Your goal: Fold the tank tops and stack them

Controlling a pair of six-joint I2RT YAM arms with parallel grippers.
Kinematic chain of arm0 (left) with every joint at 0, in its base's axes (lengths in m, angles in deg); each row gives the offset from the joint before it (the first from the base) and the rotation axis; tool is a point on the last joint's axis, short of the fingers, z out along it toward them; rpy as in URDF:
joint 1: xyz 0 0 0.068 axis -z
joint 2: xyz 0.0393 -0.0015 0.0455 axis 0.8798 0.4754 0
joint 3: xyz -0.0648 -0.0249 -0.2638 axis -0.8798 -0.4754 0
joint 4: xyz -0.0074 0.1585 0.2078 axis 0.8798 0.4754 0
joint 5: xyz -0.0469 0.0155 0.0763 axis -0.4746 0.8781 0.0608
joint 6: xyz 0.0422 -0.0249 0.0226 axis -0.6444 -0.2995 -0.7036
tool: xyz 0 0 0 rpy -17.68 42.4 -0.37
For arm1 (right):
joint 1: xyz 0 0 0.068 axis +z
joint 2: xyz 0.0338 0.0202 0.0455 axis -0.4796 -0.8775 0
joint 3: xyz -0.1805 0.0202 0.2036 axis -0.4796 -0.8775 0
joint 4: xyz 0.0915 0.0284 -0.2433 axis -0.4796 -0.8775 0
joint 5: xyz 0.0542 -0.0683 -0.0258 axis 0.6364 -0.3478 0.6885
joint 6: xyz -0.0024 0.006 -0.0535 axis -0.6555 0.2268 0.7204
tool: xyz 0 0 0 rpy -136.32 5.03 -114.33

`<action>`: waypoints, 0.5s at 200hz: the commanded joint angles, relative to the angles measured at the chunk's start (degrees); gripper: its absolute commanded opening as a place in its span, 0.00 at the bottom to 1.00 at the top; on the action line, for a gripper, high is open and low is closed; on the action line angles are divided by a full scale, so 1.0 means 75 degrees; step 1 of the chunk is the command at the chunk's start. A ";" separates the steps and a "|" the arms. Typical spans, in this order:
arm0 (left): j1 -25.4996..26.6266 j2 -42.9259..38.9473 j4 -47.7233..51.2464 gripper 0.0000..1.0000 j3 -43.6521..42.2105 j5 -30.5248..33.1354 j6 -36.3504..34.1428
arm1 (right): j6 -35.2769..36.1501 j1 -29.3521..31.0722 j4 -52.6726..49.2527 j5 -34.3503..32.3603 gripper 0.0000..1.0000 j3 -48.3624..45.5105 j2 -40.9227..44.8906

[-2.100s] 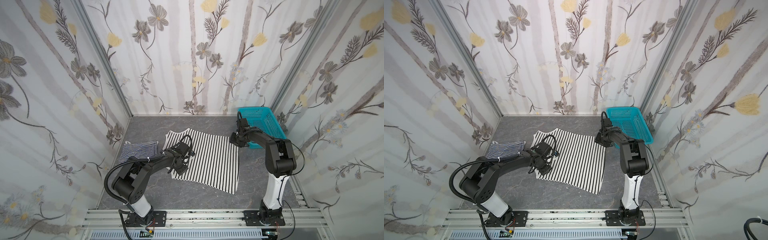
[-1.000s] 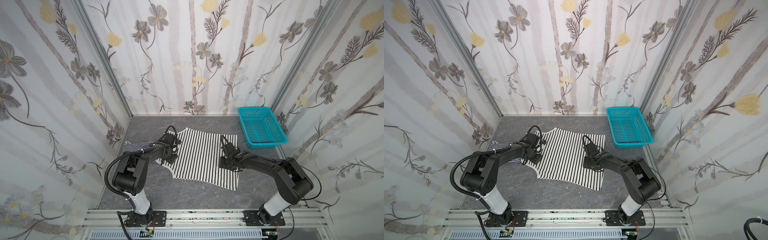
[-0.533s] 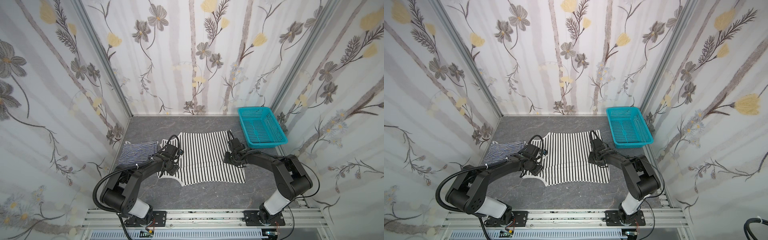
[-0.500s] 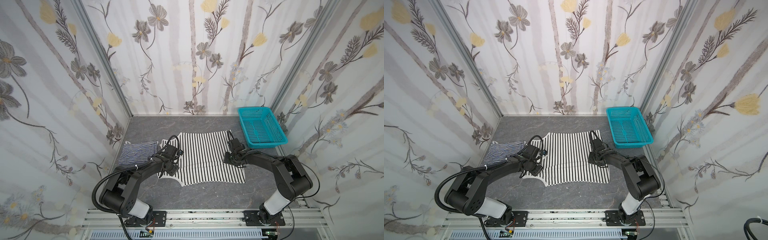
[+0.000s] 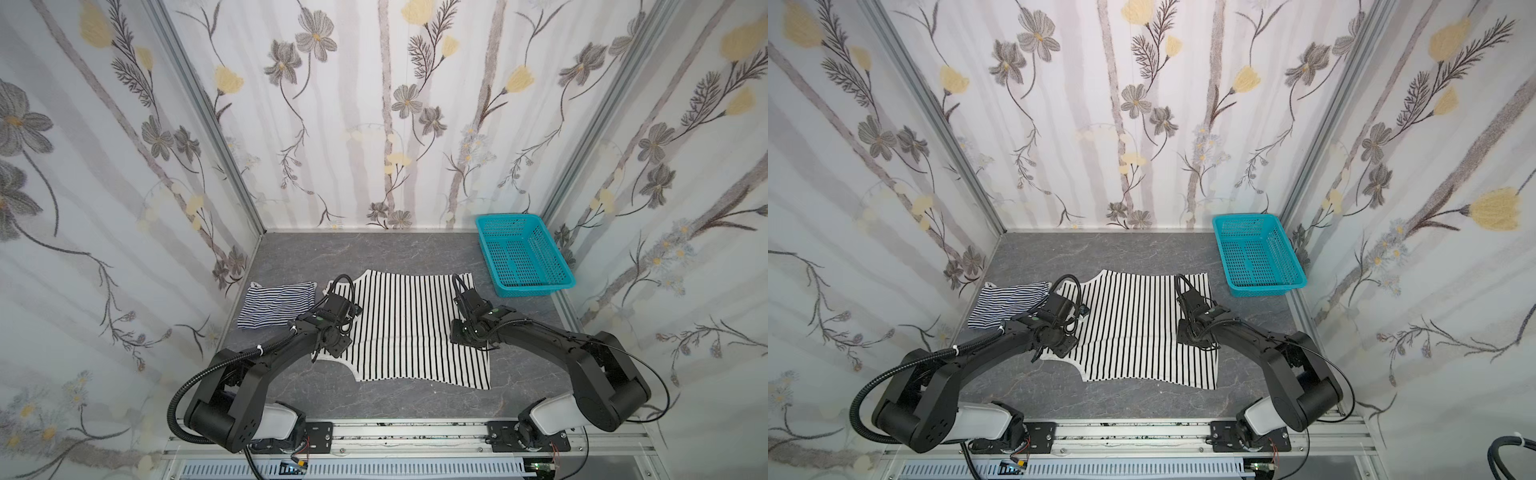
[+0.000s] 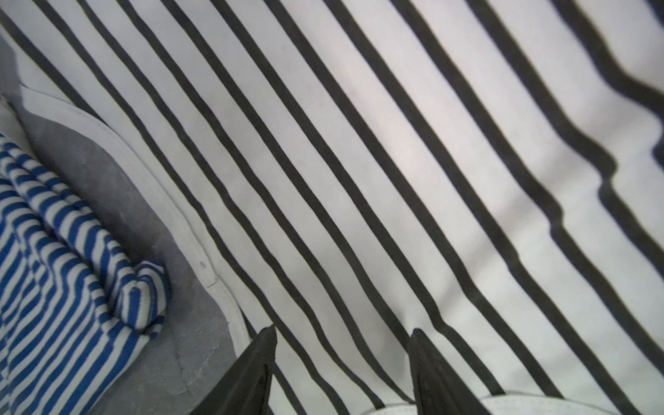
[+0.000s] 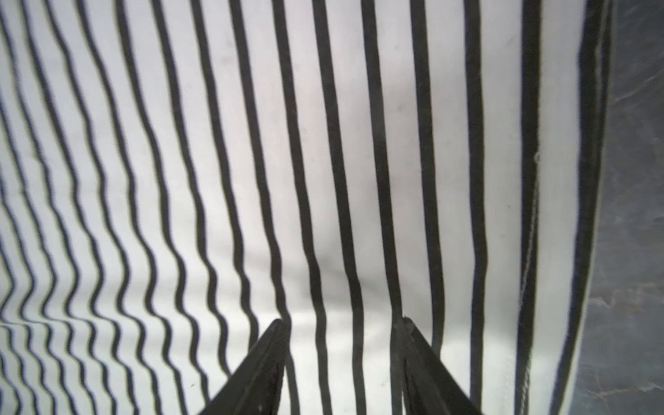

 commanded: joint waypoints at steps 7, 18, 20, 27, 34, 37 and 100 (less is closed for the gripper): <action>0.0071 -0.0486 0.0160 0.62 0.0256 -0.0567 0.0188 | -0.0470 0.0021 -0.0095 -0.0189 0.58 -0.0146 0.0878; 0.0149 -0.0750 0.0165 0.63 0.0270 -0.0792 0.0224 | -0.0606 0.0021 -0.0163 -0.0190 0.59 -0.0539 0.1199; 0.0172 -0.0773 0.0157 0.63 0.0270 -0.0824 0.0225 | -0.0635 0.0021 -0.0183 -0.0187 0.59 -0.0584 0.1255; 0.0259 -0.0958 0.0165 0.64 0.0261 -0.0936 0.0205 | -0.0717 0.0024 -0.0273 -0.0201 0.59 -0.0725 0.1433; 0.0372 -0.1083 0.0166 0.65 0.0221 -0.0985 0.0170 | -0.0815 0.0021 -0.0369 -0.0224 0.59 -0.0862 0.1623; 0.0441 -0.1110 0.0166 0.65 0.0204 -0.0980 0.0150 | -0.0852 0.0022 -0.0410 -0.0228 0.60 -0.0937 0.1711; 0.1592 -0.1342 0.0157 0.66 -0.0540 -0.0954 -0.0414 | -0.1848 0.0035 -0.1421 -0.0109 0.60 -0.2308 0.4074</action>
